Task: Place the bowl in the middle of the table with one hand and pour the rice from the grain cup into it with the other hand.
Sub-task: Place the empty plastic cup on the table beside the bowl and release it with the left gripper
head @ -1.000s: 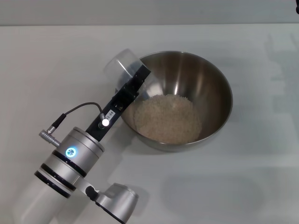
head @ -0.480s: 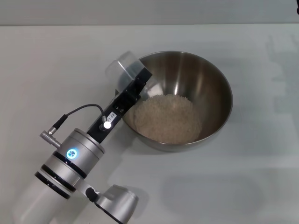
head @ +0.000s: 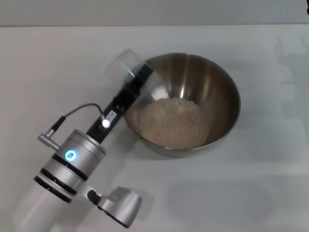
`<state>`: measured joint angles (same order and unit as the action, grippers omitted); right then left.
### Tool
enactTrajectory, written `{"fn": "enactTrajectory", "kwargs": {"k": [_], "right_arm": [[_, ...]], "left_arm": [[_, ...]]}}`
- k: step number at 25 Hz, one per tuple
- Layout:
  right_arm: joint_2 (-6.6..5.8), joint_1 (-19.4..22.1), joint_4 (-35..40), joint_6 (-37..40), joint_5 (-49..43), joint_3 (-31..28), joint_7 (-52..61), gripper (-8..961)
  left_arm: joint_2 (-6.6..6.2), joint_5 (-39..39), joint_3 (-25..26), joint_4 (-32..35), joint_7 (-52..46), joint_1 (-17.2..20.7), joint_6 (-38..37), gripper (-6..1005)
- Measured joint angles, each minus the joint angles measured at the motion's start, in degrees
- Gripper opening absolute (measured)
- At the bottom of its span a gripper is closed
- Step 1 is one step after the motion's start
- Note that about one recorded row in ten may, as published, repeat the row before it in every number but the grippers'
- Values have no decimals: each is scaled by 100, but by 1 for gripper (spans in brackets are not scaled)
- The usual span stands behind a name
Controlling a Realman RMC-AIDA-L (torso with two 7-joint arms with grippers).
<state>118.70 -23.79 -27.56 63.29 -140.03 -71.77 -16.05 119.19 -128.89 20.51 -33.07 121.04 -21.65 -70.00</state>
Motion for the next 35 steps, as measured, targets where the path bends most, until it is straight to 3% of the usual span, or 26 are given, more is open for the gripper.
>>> {"fn": "enactTrajectory", "kwargs": {"k": [4, 8, 10, 11, 17, 18, 19, 21, 22, 24, 31, 35], "right_arm": [[-2, 0, 12, 0, -3, -14, 2, 633], [-5, 5, 9, 0, -7, -32, 11, 633], [-5, 6, 11, 0, -8, -31, 11, 633], [-4, 6, 20, 1, -7, -31, 12, 633], [0, 6, 17, 0, -8, -31, 14, 633], [1, 6, 10, 2, -8, -30, 15, 633], [1, 6, 10, 2, -8, -30, 15, 633], [3, 12, 4, 4, -8, -30, 15, 633], [3, 12, 4, 4, -8, -30, 15, 633], [4, 18, -6, 6, -8, -20, 15, 633], [19, 59, -19, 46, -8, 12, 15, 633], [25, 83, -20, 61, -8, 15, 15, 633]], "left_arm": [[-1, 42, 131, -100, -374, 15, -33, 50], [-1, 106, 456, -305, -2082, 121, -47, 53], [-1, 117, 529, -357, -2421, 152, -47, 54], [-9, 136, 673, -460, -3115, 229, -49, 55], [-24, 143, 1111, -590, -4768, 369, 29, 59], [-33, 144, 1466, -608, -5662, 420, 179, 59], [-33, 144, 1466, -608, -5662, 420, 179, 60], [-43, 154, 2023, -548, -7071, 444, 520, 61], [-43, 154, 2023, -548, -7071, 444, 520, 62], [-49, 156, 2422, -288, -8361, 359, 852, 63], [-46, 152, 2825, 199, -10054, 133, 1701, 68], [-70, 146, 2886, 257, -10499, 104, 2079, 70]]}}
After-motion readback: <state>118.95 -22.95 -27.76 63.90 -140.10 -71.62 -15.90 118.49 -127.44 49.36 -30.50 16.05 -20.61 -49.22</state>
